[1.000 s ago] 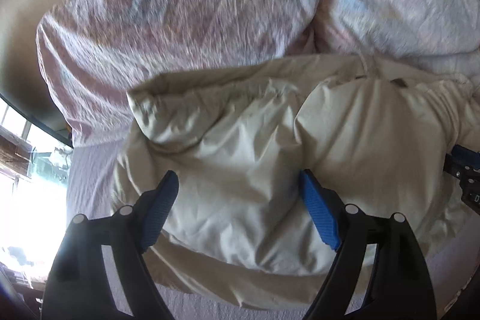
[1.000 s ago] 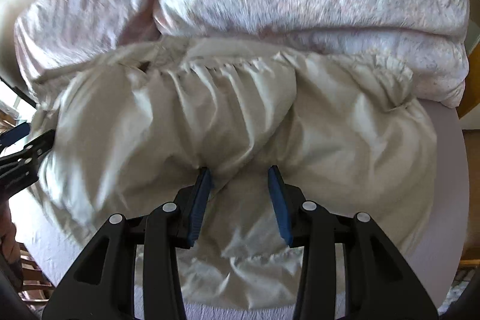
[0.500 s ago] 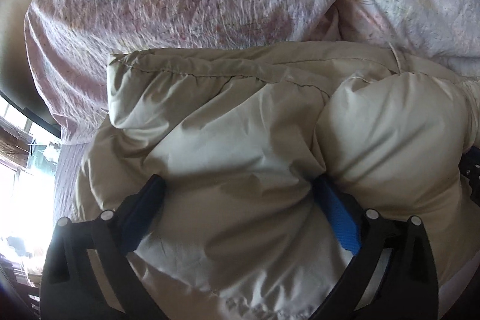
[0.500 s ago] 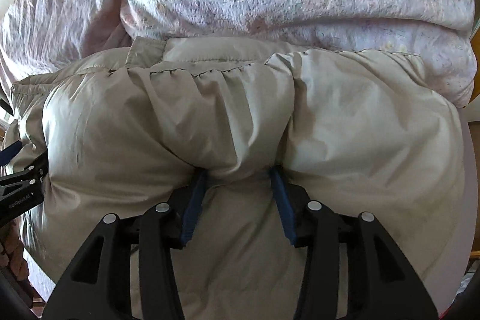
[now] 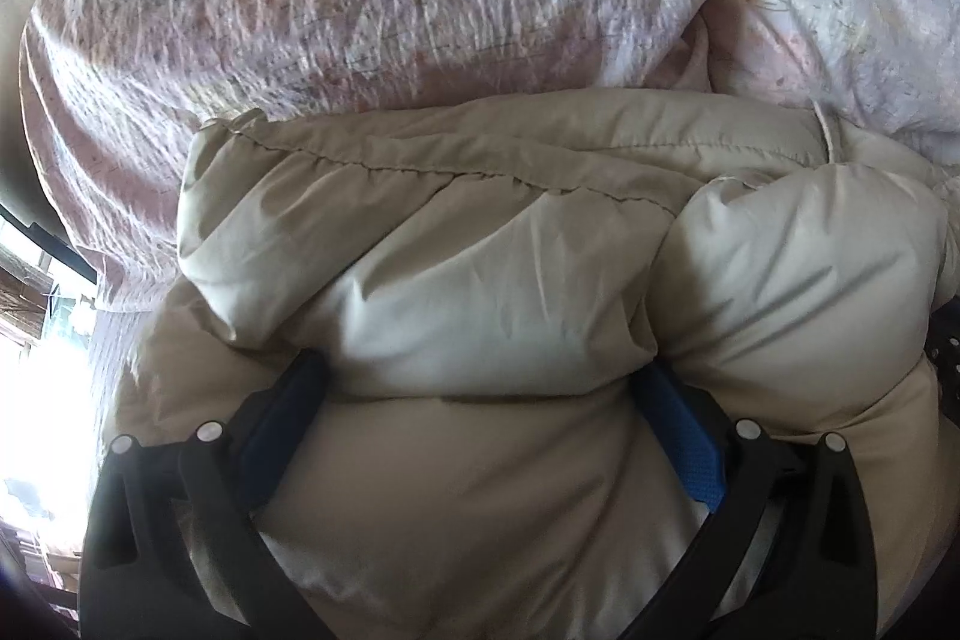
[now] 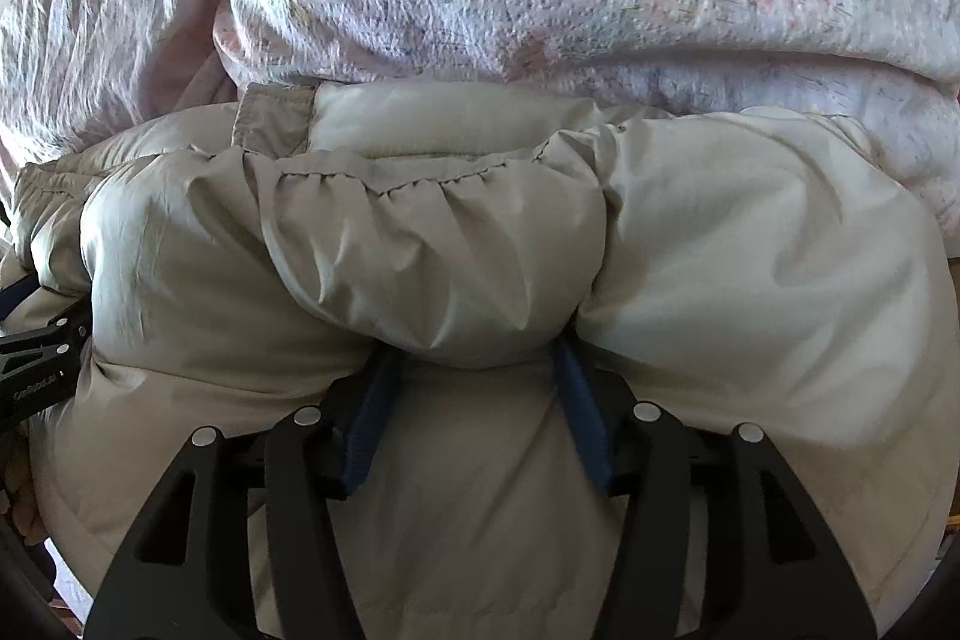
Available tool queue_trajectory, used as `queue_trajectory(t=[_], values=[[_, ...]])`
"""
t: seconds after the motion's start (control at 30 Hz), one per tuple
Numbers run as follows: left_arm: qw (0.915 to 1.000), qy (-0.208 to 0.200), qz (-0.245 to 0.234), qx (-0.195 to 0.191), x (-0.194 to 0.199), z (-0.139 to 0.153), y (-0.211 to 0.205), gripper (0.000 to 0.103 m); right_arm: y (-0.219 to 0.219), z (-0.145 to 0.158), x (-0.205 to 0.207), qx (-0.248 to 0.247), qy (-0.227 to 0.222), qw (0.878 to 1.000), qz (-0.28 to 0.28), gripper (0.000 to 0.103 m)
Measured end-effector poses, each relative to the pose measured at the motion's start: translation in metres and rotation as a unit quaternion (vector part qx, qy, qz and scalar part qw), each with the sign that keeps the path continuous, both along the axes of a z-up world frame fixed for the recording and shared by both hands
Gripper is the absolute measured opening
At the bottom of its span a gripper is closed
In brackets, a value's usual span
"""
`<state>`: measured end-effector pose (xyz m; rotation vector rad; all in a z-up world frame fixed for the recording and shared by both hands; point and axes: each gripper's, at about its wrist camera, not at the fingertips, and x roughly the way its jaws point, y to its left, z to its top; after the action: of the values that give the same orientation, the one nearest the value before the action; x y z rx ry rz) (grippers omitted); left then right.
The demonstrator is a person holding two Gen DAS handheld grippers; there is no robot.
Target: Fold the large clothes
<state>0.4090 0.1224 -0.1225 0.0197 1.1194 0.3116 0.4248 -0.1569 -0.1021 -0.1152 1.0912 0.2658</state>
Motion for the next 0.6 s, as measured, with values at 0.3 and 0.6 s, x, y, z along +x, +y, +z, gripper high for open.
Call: queue_trajectory(t=[0.3, 0.6], values=[[0.9999, -0.008, -0.004, 0.006, 0.015, -0.017, 0.002, 0.101, 0.006, -0.005, -0.002, -0.001, -0.020, 1.000, 0.004, 0.058], [0.9997, -0.023, -0.004, 0.008, 0.040, -0.039, -0.005, 0.101, 0.015, -0.016, -0.003, -0.002, -0.042, 0.999, 0.007, 0.060]])
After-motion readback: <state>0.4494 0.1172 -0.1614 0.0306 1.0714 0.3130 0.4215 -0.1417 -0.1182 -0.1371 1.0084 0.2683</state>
